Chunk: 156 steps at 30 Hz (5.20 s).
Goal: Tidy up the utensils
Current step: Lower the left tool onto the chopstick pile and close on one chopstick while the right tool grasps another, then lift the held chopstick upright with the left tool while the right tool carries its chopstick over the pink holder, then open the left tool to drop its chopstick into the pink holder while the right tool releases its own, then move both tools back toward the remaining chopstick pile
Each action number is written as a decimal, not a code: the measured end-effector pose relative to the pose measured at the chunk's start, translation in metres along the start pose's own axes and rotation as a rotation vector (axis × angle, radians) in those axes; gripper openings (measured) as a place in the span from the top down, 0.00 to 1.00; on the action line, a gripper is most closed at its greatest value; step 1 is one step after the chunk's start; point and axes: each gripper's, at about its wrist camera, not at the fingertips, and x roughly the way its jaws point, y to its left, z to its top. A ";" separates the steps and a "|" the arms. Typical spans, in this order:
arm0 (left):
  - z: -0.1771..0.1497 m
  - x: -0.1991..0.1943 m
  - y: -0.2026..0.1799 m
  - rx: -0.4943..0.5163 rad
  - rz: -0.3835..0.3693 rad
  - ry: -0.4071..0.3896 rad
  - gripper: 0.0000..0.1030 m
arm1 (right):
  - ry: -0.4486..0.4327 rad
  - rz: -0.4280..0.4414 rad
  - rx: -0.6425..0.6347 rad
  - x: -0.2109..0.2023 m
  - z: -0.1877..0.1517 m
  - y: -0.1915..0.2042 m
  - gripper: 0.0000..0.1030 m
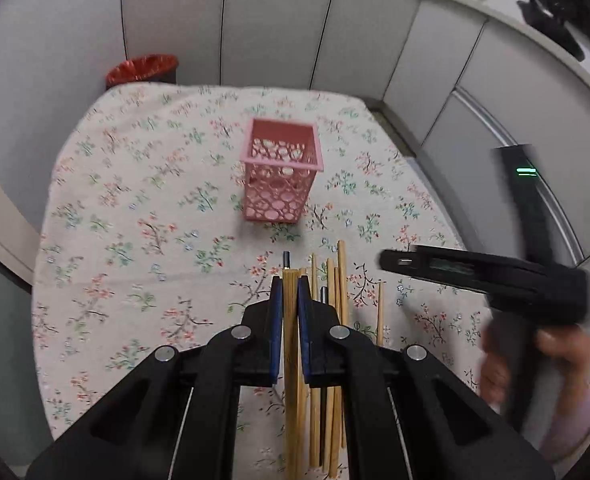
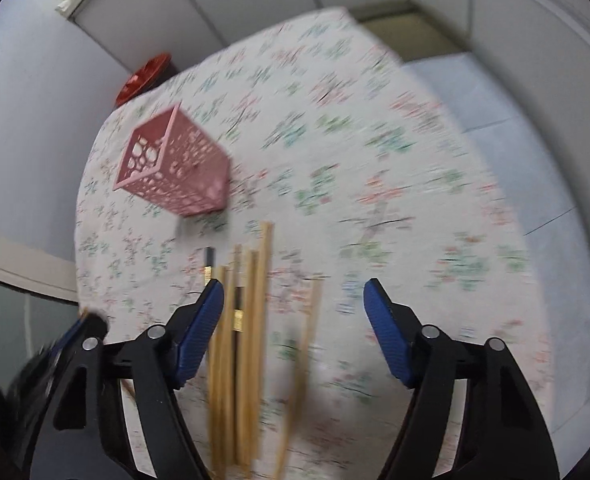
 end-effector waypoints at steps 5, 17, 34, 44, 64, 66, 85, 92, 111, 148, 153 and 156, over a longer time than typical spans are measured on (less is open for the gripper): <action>-0.001 -0.025 0.018 -0.018 -0.016 -0.061 0.93 | 0.048 -0.051 0.015 0.043 0.015 0.012 0.61; 0.002 -0.040 0.032 -0.034 -0.020 -0.095 0.93 | 0.078 -0.049 0.023 0.084 0.026 0.031 0.88; -0.004 -0.077 0.026 -0.044 -0.038 -0.168 0.93 | -0.223 0.055 -0.054 -0.029 -0.017 0.017 0.94; 0.015 -0.119 -0.011 0.007 -0.056 -0.258 0.93 | -0.482 0.067 -0.195 -0.157 -0.045 0.034 0.94; 0.166 -0.105 0.016 -0.059 -0.004 -0.484 0.93 | -0.871 0.171 -0.197 -0.208 0.081 0.084 0.94; 0.169 -0.089 0.021 -0.068 -0.011 -0.471 0.93 | -0.863 0.171 -0.194 -0.186 0.093 0.085 0.94; 0.135 -0.092 0.012 -0.072 0.111 -0.544 0.72 | -0.822 0.028 -0.215 -0.152 0.078 0.103 0.65; 0.103 -0.127 -0.010 -0.052 0.164 -0.554 0.72 | -0.853 -0.072 -0.256 -0.197 0.034 0.107 0.64; -0.007 -0.212 -0.058 -0.024 0.173 -0.597 0.41 | -0.865 -0.128 -0.244 -0.260 -0.107 0.070 0.24; -0.078 -0.236 -0.074 0.036 0.184 -0.560 0.12 | -0.911 -0.244 -0.176 -0.279 -0.187 0.021 0.07; -0.072 -0.194 -0.072 0.058 0.223 -0.430 0.11 | -0.883 -0.250 -0.154 -0.269 -0.187 0.012 0.07; -0.069 -0.169 -0.067 0.048 0.193 -0.344 0.11 | -0.856 -0.281 -0.161 -0.258 -0.184 0.012 0.07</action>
